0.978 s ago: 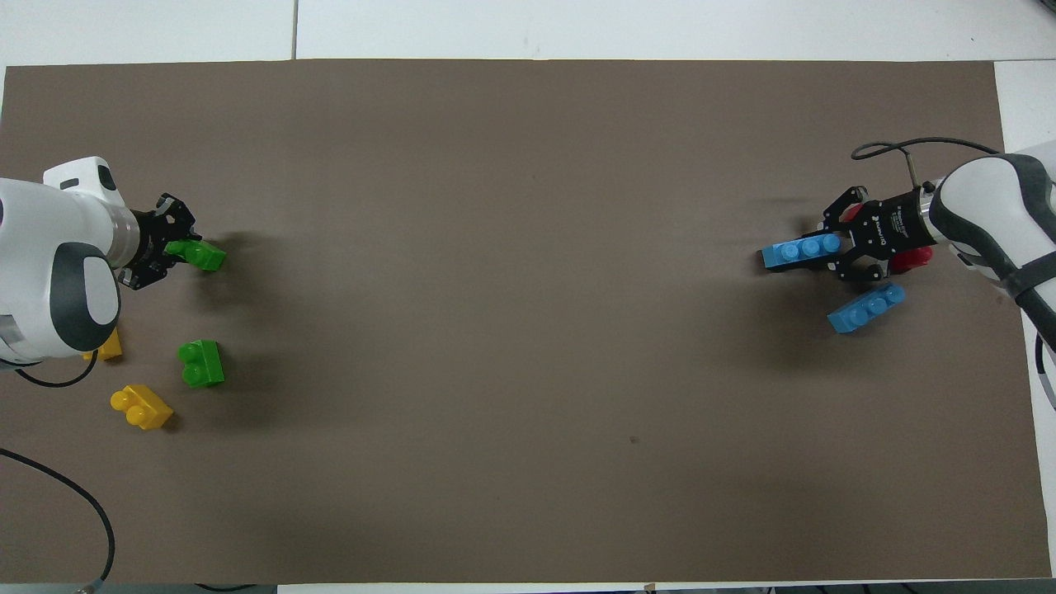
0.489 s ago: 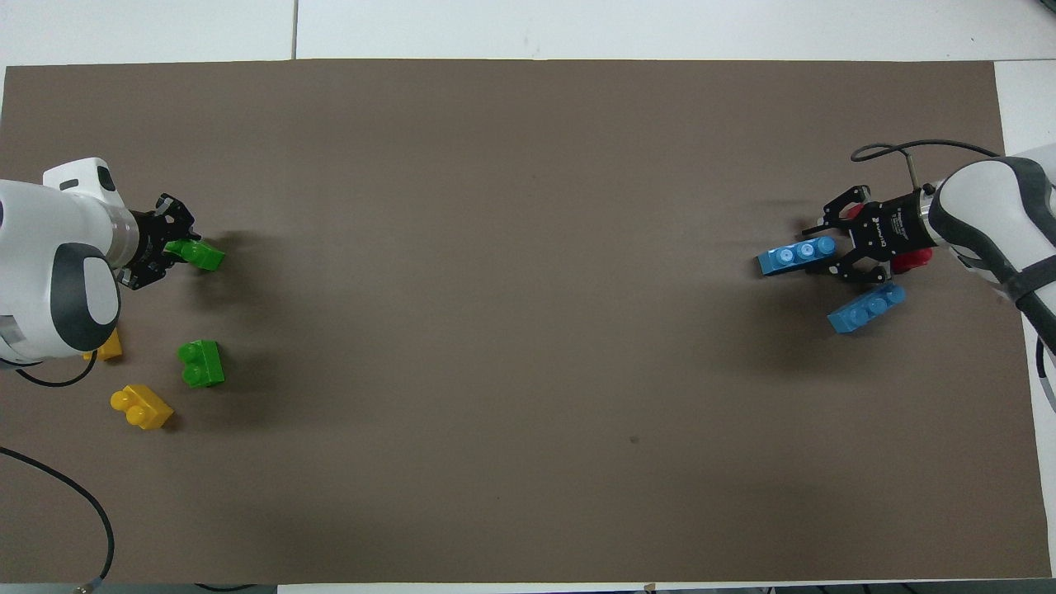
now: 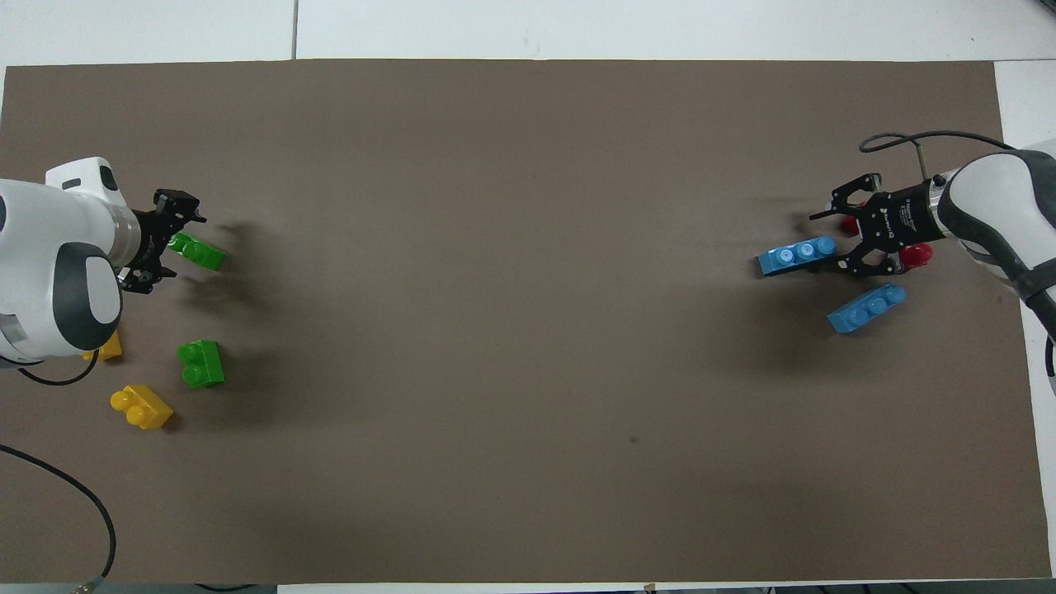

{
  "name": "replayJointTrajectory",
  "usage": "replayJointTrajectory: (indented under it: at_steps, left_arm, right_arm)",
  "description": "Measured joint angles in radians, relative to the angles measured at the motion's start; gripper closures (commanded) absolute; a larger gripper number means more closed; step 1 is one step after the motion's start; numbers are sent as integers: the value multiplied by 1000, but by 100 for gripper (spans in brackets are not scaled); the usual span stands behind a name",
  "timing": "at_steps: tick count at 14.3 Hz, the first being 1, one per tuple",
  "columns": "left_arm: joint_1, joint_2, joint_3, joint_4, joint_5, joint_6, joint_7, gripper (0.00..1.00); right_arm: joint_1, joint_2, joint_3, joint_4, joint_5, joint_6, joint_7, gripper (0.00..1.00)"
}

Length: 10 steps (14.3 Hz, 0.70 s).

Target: Remove green block with left arm and hold with right

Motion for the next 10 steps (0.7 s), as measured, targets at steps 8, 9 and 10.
replayJointTrajectory:
  at_steps: [8,9,10]
  left_arm:
    - [-2,-54,-4,90,1,-120,162,0]
    - [-2,-65,-5,121,1,-180,209,0]
    - [-2,-74,-5,157,1,-242,263,0]
  right_arm:
    - [5,-35,7,61,-70,-37,28,15]
    - [9,-49,10,73,-98,-56,36,5]
    - [16,-62,11,92,-122,-86,41,0]
